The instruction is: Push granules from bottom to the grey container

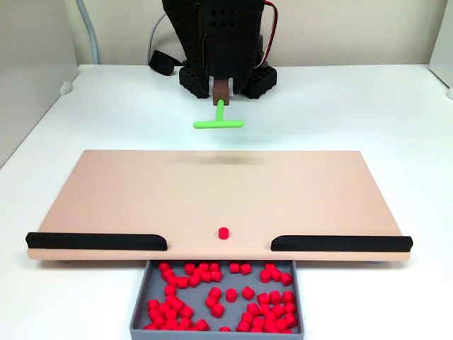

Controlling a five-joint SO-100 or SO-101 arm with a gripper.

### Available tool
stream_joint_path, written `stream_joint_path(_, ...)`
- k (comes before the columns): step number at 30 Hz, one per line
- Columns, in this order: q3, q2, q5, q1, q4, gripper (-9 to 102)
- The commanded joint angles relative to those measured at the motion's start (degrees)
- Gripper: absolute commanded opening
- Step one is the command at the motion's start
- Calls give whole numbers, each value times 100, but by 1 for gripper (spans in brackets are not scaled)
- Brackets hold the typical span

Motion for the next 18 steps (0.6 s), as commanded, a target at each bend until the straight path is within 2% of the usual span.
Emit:
stream_joint_path(1,-123,18,79,-62,26,0)
stream_joint_path(18,-123,123,79,-158,26,0)
